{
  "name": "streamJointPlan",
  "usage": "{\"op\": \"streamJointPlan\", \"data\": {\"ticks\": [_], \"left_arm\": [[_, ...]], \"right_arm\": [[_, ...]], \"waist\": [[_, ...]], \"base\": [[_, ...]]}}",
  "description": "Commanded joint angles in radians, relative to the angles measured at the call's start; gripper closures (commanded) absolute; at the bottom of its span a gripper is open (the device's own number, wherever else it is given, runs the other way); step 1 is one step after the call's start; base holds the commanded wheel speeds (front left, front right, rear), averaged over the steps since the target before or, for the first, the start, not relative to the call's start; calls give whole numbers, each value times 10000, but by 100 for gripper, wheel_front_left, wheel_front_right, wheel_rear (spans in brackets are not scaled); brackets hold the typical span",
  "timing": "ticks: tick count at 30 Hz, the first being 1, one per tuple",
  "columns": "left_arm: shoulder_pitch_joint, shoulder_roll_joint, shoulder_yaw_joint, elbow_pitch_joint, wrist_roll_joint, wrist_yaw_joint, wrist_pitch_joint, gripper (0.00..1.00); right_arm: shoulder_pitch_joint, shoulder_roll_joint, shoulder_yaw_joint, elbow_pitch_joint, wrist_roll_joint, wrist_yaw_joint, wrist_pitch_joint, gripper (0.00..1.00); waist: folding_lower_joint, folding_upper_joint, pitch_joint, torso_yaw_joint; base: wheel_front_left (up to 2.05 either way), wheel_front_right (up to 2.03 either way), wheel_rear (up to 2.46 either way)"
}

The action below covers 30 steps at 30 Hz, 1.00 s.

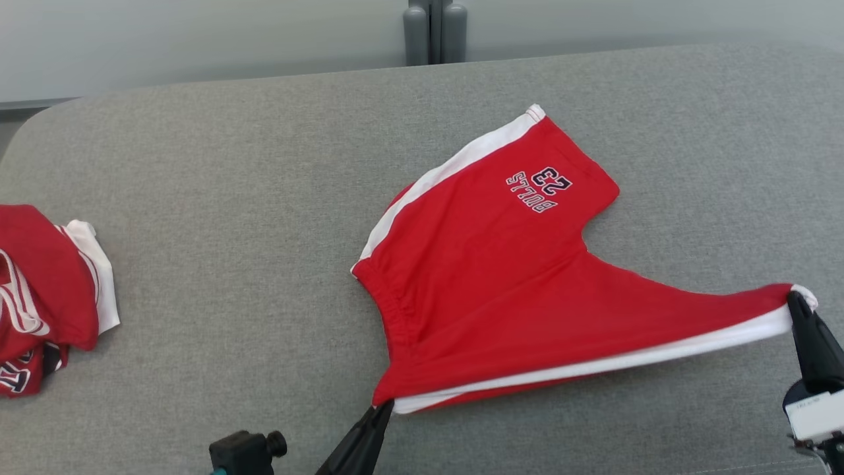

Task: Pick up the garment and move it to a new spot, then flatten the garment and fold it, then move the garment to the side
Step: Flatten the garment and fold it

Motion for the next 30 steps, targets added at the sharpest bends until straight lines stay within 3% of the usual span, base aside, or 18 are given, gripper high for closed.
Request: {"op": "streamJointPlan", "data": {"ticks": [1, 8, 16, 23, 30], "left_arm": [[-391, 85, 124, -17, -24, 52, 78, 100], [-2055, -499, 248, 58, -440, -254, 852, 100], [-4110, -1353, 690, 825, -1044, -339, 1470, 100], [-5291, -2047, 871, 2228, -1224, -293, 1487, 100], [-5873, -2472, 739, 3106, -1198, -475, 1443, 100]], "right_arm": [[-492, -15, -136, -105, -161, -39, 70, 100], [-3116, -85, 96, 363, -1164, -30, 954, 100], [-6580, -421, 365, 2133, -2817, -27, 1949, 100], [-8609, -467, 348, 4287, -4124, -28, 1711, 100], [-9624, -380, 454, 5796, -4873, -28, 1236, 100]], "waist": [[1, 0, 242, 357], [1, 0, 1692, 1092], [1, 0, 3168, 2073], [1, 0, 3642, 2493], [1, 0, 3817, 2635]], "base": [[0, 0, 0], [0, 0, 0], [0, 0, 0], [0, 0, 0], [0, 0, 0]]}}
